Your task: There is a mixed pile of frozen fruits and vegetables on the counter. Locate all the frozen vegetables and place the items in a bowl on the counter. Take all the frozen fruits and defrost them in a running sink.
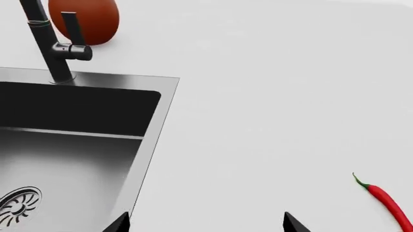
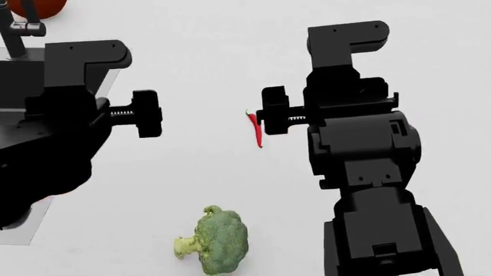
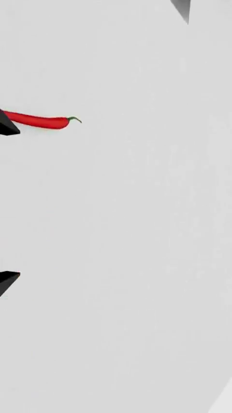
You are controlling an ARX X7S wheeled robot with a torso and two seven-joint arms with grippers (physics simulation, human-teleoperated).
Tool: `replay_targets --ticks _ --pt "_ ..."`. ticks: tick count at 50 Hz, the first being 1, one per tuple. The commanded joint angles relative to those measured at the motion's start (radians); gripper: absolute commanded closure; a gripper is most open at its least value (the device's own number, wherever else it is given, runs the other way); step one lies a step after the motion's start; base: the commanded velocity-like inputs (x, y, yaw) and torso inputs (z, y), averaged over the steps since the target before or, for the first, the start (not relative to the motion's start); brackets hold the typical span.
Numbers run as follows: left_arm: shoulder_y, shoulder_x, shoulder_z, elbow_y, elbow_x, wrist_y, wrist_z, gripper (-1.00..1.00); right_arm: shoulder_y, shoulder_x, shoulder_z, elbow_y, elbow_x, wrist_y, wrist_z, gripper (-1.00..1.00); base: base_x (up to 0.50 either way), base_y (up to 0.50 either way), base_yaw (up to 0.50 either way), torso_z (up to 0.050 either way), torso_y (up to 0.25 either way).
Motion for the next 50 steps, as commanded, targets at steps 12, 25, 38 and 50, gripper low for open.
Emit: replay_targets --ticks 12,25,38,50 --pt "0.004 -0.036 -0.001 0.039 0.03 0.027 -0.029 -1.0 -0.077 0.011 -0.028 -0.123 0.022 0.003 -0.004 -1.0 0.43 -0.15 0.0 0.0 0.0" --pt "0.006 -0.046 -0.007 0.063 0.031 0.03 -0.04 -1.0 -0.096 0.014 -0.049 -0.172 0.034 0.043 -0.008 -1.0 0.21 -0.01 0.0 0.0 0.001" --pt "0.008 -0.053 -0.011 0.081 0.03 0.028 -0.044 -1.0 -0.095 0.016 -0.057 -0.17 0.042 0.06 0.006 -1.0 0.15 0.0 0.0 0.0 0.0" --pt "0.004 -0.054 -0.013 0.088 0.032 0.024 -0.043 -1.0 -0.093 0.018 -0.061 -0.155 0.055 0.049 -0.003 -1.0 0.1 -0.02 0.0 0.0 0.0"
